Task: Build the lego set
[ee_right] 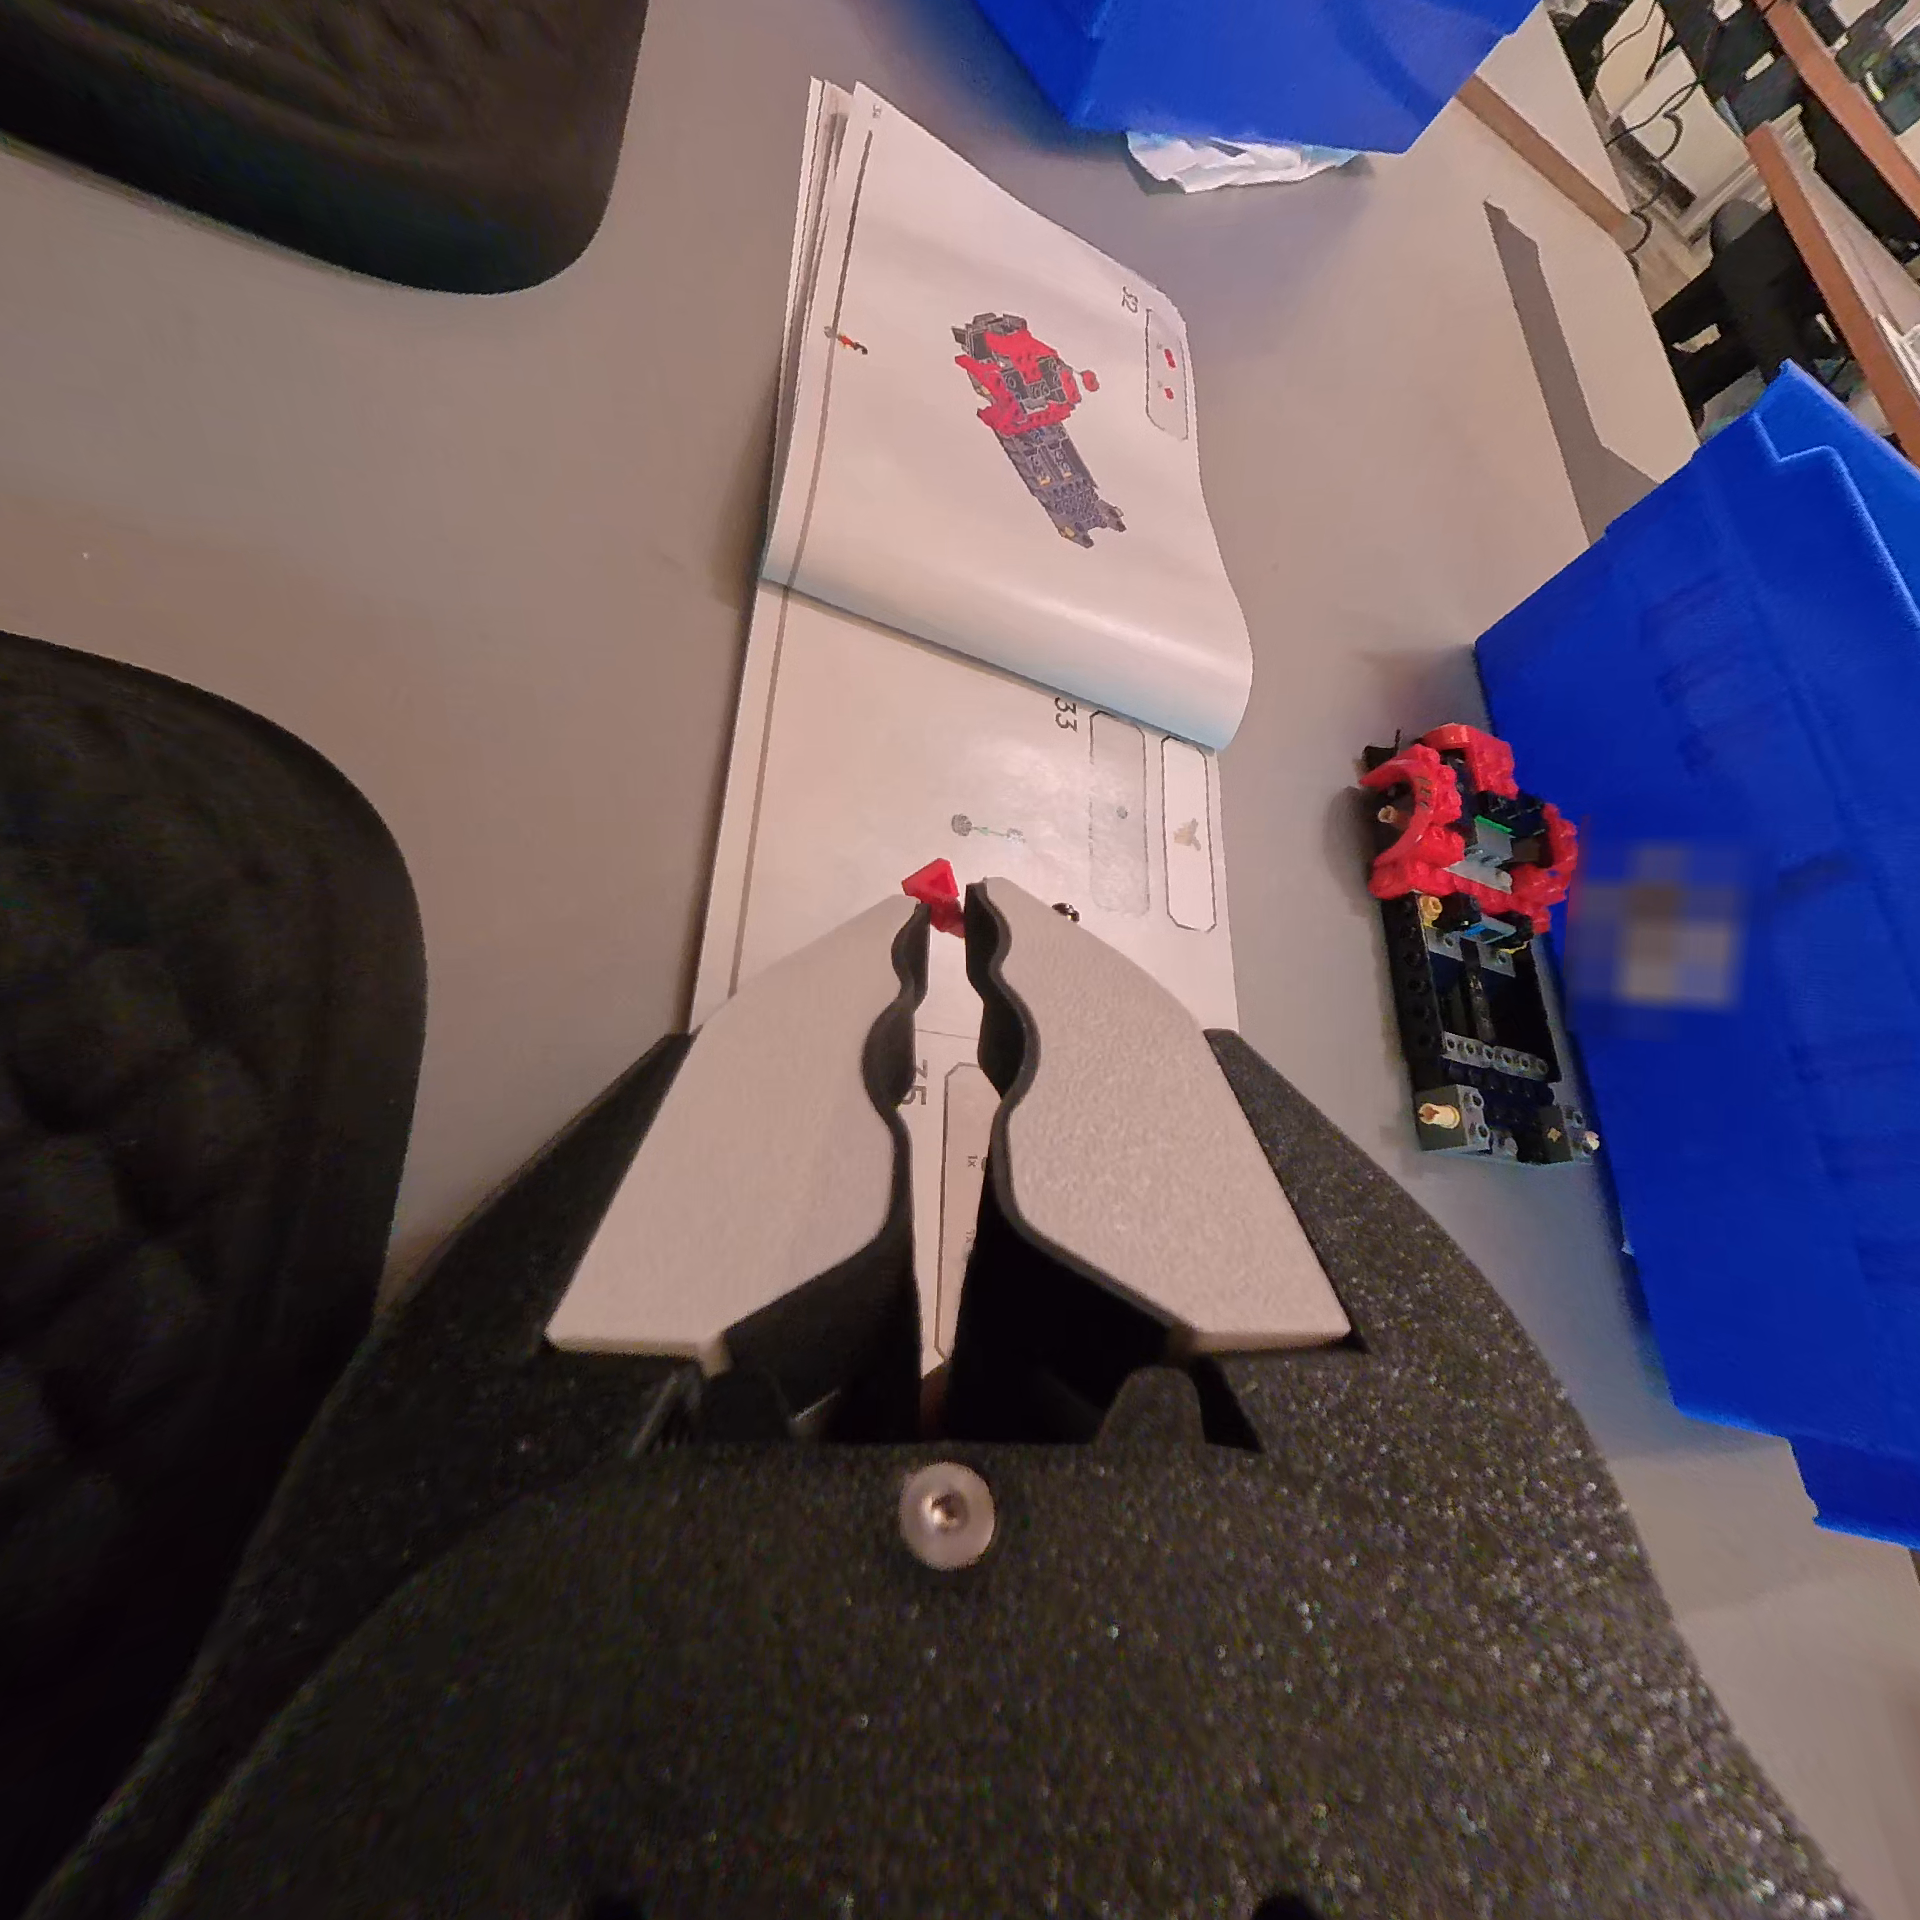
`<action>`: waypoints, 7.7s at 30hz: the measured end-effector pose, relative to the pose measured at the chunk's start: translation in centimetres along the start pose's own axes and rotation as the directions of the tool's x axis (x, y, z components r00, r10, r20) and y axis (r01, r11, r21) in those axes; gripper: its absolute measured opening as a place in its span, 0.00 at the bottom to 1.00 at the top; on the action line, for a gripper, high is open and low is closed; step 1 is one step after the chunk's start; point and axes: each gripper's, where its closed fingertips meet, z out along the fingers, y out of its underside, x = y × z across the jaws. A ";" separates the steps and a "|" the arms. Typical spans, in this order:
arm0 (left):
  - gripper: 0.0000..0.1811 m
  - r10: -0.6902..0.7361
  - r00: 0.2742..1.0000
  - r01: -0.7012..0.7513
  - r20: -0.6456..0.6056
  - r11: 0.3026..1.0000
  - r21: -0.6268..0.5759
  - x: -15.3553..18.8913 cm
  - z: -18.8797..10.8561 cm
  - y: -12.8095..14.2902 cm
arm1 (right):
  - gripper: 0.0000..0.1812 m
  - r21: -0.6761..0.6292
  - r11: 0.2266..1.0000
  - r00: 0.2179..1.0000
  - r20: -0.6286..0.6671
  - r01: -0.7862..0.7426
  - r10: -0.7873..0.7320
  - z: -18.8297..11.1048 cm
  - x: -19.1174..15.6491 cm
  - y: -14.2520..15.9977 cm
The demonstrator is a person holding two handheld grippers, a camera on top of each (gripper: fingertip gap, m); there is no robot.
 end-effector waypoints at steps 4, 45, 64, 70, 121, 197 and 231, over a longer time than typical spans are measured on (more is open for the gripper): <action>0.10 -0.009 1.000 0.010 -0.020 1.000 0.017 0.2 -0.1 -0.1 | 0.04 0.000 1.000 1.000 -0.003 -0.002 0.002 0.0 0.1 0.0; 0.08 -0.071 0.995 0.074 -0.072 0.997 0.032 1.9 -0.5 -0.9 | 0.04 -0.008 1.000 1.000 -0.011 0.015 -0.015 -0.1 0.0 -0.2; 0.08 -0.031 0.997 0.030 -0.076 0.999 -0.015 2.2 0.2 -1.0 | 0.04 -0.014 1.000 1.000 -0.012 0.013 -0.013 0.0 0.1 0.0; 0.03 -0.026 0.995 0.022 -0.093 0.999 -0.041 2.6 0.2 -0.7 | 0.04 -0.022 1.000 1.000 -0.011 0.018 -0.018 0.0 0.0 0.1; 0.26 0.548 0.816 -0.403 -0.186 0.768 0.498 34.9 -1.5 -31.0 | 0.04 0.013 0.977 0.975 0.061 -0.214 0.213 0.8 0.1 0.1; 0.04 0.371 0.847 0.232 -0.381 0.387 0.893 33.5 -7.6 -31.1 | 0.04 0.589 0.776 0.852 -0.269 -0.223 0.449 -8.5 8.3 -5.2; 0.04 0.570 0.407 0.429 -0.714 0.571 0.700 38.1 -9.4 -28.8 | 0.04 0.395 0.918 1.000 -0.002 0.025 -0.026 -1.5 -0.8 -8.4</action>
